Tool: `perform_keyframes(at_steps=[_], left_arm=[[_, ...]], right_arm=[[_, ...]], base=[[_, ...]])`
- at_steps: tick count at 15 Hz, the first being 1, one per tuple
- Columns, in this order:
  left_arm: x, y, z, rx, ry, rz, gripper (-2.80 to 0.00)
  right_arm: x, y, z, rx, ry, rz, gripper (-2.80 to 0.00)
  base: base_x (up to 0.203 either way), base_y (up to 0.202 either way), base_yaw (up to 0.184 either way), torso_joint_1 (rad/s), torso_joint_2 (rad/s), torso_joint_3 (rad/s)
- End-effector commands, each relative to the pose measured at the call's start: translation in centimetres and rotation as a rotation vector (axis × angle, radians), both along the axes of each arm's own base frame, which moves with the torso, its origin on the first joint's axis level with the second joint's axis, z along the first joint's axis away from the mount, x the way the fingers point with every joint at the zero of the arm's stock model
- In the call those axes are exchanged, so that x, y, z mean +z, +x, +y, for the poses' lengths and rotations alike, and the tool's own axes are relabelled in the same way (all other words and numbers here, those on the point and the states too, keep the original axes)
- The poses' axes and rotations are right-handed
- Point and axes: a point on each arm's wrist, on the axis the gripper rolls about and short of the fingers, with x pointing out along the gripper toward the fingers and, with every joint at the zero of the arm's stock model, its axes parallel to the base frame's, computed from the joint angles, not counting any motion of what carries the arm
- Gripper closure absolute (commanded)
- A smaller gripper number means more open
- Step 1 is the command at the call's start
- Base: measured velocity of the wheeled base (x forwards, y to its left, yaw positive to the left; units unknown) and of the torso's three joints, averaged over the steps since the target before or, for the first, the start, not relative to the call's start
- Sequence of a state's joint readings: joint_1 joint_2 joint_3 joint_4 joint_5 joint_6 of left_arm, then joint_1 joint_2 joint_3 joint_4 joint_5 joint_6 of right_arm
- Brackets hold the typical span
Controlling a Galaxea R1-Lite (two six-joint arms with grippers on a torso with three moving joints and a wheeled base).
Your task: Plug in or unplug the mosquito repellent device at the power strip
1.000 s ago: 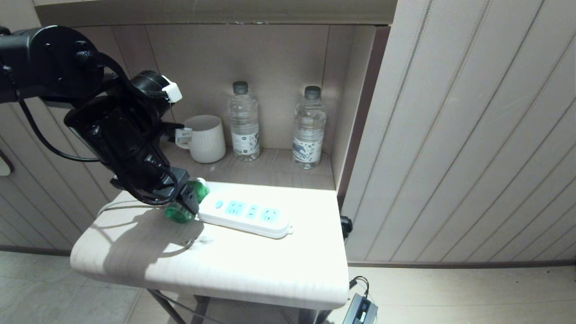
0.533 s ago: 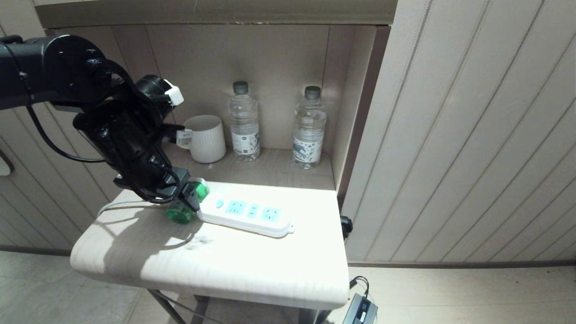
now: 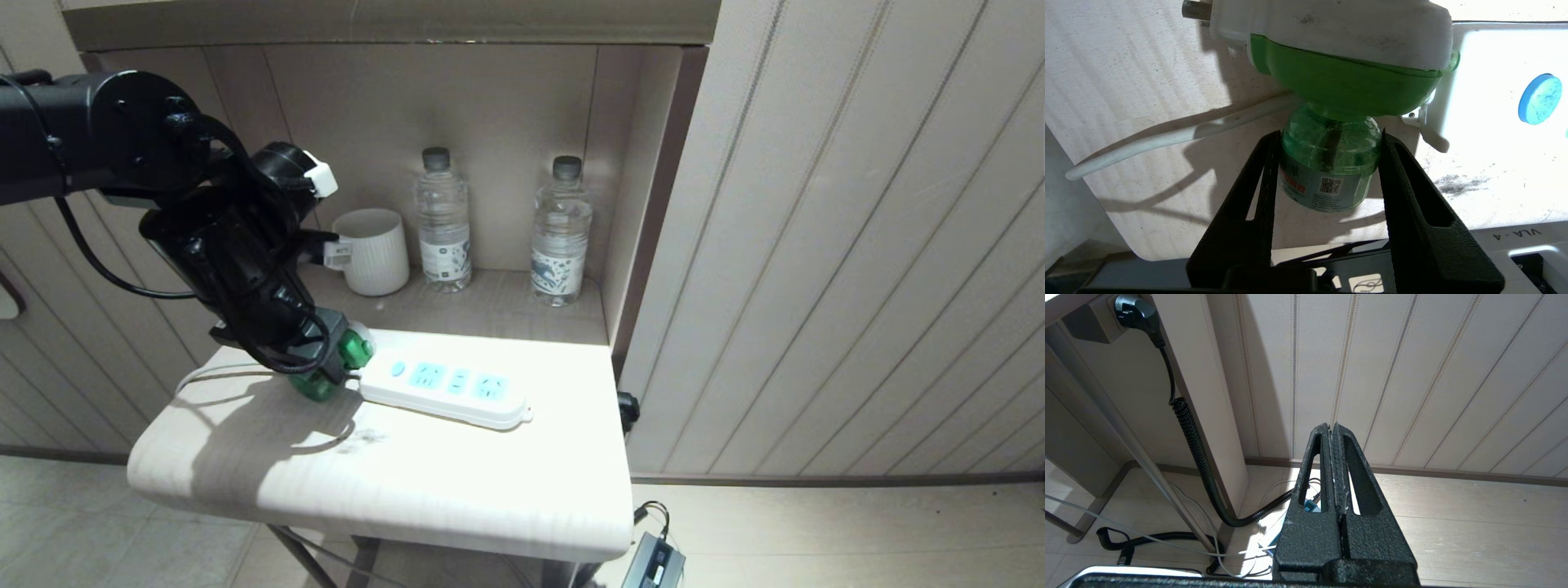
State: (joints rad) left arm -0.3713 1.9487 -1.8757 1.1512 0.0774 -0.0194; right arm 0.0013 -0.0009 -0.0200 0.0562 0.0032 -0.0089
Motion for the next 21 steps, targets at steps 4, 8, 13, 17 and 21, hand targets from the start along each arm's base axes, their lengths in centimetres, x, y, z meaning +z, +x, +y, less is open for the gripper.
perform_keyframes(at_steps=[4, 8, 13, 17, 21], left_arm=[[0.1, -0.3, 0.1, -0.001, -0.004, 0.005, 0.0], [2.8, -1.6, 0.5, -0.006, -0.077, -0.122, 0.0], [4.8, -3.2, 0.7, -0.069, -0.21, -0.203, 0.0], [4.6, -4.4, 1.2, -0.066, -0.244, -0.216, 0.0], [3.8, -4.7, 1.4, -0.029, -0.378, -0.437, 0.0]], right_arm=[[0.0, 0.0, 0.0, 0.0, 0.0, 0.001, 0.0], [0.0, 0.0, 0.0, 0.002, 0.0, 0.001, 0.0], [0.0, 0.0, 0.0, -0.001, 0.0, 0.001, 0.0], [0.0, 0.0, 0.0, 0.0, 0.0, 0.001, 0.0], [0.0, 0.0, 0.0, 0.0, 0.0, 0.001, 0.0]], base=[[0.0, 0.0, 0.0, 0.0, 0.0, 0.0], [0.0, 0.0, 0.0, 0.0, 0.0, 0.0], [0.0, 0.0, 0.0, 0.0, 0.0, 0.0], [0.0, 0.0, 0.0, 0.0, 0.0, 0.0], [0.0, 0.0, 0.0, 0.0, 0.0, 0.0]])
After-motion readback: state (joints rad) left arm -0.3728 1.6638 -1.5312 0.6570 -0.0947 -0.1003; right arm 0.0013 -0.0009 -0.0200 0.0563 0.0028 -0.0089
